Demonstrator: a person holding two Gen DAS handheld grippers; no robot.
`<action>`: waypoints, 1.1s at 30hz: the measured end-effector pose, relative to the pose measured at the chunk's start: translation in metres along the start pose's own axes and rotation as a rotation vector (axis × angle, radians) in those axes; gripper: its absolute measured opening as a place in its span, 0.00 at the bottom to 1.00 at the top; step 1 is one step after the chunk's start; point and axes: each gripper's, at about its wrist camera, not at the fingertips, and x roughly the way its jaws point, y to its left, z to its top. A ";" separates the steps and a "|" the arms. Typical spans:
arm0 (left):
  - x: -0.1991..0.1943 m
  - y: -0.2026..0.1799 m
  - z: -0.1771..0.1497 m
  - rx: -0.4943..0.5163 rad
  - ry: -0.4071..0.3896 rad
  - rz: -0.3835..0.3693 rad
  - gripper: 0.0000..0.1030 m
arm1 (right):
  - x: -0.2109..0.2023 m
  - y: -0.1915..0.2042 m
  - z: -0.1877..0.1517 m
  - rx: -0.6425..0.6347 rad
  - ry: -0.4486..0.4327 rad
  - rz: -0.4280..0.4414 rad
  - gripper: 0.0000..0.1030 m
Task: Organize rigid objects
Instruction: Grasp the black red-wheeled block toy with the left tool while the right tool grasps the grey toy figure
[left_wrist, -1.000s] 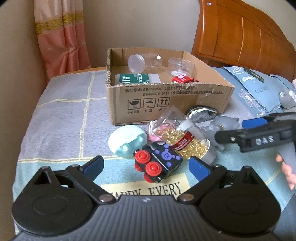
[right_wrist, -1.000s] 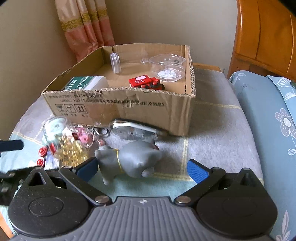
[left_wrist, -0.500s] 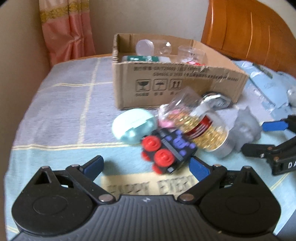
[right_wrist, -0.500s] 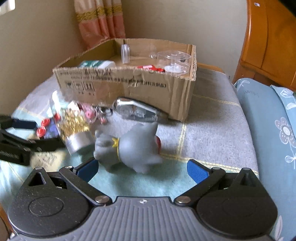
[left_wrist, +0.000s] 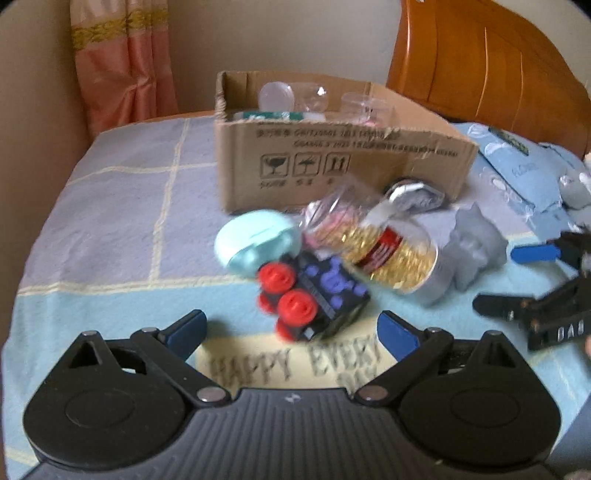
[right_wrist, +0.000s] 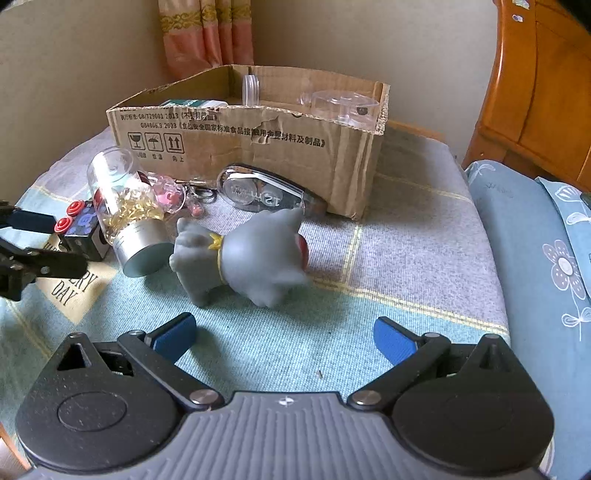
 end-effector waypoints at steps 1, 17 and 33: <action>0.003 -0.001 0.002 0.000 -0.008 0.005 0.95 | 0.000 0.000 -0.001 -0.001 -0.005 0.001 1.00; -0.009 0.019 -0.011 -0.005 -0.001 0.123 0.97 | -0.001 -0.003 -0.005 -0.013 -0.034 0.018 1.00; 0.000 0.005 -0.004 -0.003 -0.008 0.095 0.99 | -0.004 -0.003 -0.012 -0.028 -0.061 0.033 1.00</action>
